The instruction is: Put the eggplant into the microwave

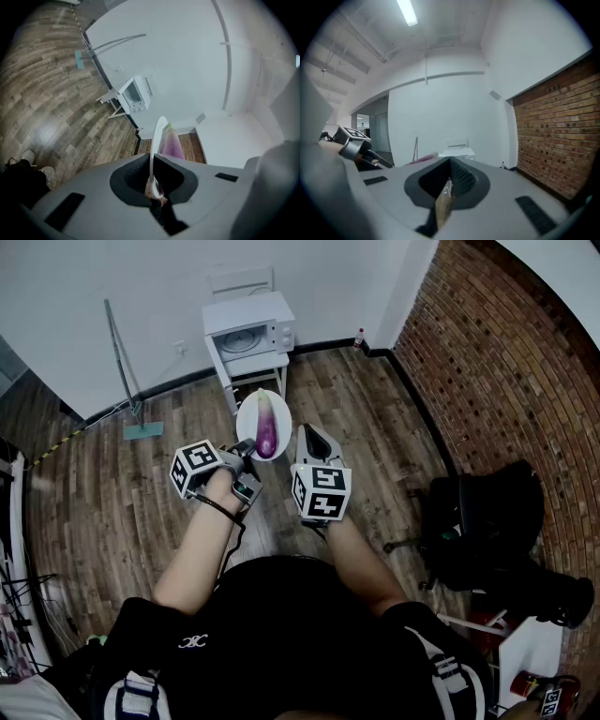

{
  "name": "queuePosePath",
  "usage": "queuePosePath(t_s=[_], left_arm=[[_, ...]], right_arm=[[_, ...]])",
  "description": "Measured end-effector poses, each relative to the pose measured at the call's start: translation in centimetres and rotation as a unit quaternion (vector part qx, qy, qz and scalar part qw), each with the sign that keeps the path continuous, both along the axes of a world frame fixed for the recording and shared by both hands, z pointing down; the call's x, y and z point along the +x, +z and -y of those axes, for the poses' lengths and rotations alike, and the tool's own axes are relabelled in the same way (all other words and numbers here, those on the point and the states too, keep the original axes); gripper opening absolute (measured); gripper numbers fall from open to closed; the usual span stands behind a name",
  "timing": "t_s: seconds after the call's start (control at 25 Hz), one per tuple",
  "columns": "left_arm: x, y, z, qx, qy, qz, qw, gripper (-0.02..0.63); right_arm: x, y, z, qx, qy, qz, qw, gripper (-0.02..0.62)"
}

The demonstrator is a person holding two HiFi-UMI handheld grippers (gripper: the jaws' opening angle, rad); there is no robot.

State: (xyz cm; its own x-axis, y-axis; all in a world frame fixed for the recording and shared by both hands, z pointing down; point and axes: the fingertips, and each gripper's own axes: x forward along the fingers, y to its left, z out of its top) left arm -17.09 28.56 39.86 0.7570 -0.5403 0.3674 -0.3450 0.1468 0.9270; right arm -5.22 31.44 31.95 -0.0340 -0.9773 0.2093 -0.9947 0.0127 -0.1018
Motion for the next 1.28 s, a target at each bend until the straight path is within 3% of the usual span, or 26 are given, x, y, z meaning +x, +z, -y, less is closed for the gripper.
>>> queuePosePath(t_s=[0.32, 0.8, 1.28], left_arm=[[0.7, 1.0, 1.8, -0.002, -0.003, 0.001, 1.0000, 0.017], [3.8, 2.8, 4.1, -0.014, -0.001, -0.007, 0.9999, 0.017], [8.9, 4.3, 16.1, -0.011, 0.009, -0.007, 0.9999, 0.017]], right_arm=[[0.9, 0.3, 1.6, 0.013, -0.002, 0.004, 1.000, 0.012], [3.4, 2.5, 3.7, -0.011, -0.010, -0.008, 1.000, 0.012], [8.6, 3.5, 15.1, -0.010, -0.009, -0.018, 1.000, 0.012]])
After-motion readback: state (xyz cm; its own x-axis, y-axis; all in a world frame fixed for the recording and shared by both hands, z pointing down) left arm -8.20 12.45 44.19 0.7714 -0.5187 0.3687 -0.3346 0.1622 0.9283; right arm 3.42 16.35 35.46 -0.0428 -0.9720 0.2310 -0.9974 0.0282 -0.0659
